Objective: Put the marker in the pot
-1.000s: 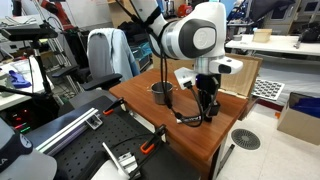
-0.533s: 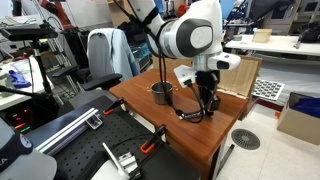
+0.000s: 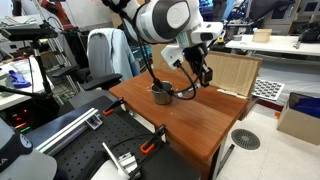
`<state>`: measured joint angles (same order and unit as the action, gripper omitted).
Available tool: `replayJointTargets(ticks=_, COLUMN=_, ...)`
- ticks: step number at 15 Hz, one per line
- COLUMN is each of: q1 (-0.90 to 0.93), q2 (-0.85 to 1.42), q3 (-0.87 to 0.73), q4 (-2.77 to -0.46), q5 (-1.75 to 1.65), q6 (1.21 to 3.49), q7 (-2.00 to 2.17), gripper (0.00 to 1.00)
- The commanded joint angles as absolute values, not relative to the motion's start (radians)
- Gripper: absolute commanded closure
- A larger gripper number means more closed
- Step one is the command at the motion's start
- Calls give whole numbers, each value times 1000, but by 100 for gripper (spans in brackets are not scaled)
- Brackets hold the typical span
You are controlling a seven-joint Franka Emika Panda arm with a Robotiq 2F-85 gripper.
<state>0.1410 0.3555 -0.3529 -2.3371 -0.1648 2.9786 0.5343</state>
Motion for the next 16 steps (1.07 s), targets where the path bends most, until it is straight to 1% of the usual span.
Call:
replayJointTargets(ticks=1, q1=277, q2=252, q3=-490, q4=-2455, q5=-276, q6=3127, q7=599, gripper=94)
replayJointTargets(ticks=2, q1=351, q2=240, q3=-567, q4=-2474, q5=-326, q6=3173, q7=639, gripper=94)
replayJointTargets(ticks=4, q1=439, q2=230, q3=-661, q4=-2497, q5=-370, q6=3236, q7=672, gripper=94)
replayJointTargets(ticks=8, q1=613, q2=261, q3=-800, q4=-2541, q5=-334, q6=3342, q7=669, gripper=94)
replayJointTargets(ticks=10, q1=690, q2=279, q3=-834, q4=-2563, q5=-308, q6=3366, q7=669, gripper=94)
replayJointTargets(ticks=16, q1=843, q2=344, q3=-845, q4=-2602, q5=-269, q6=3377, q7=718, gripper=94)
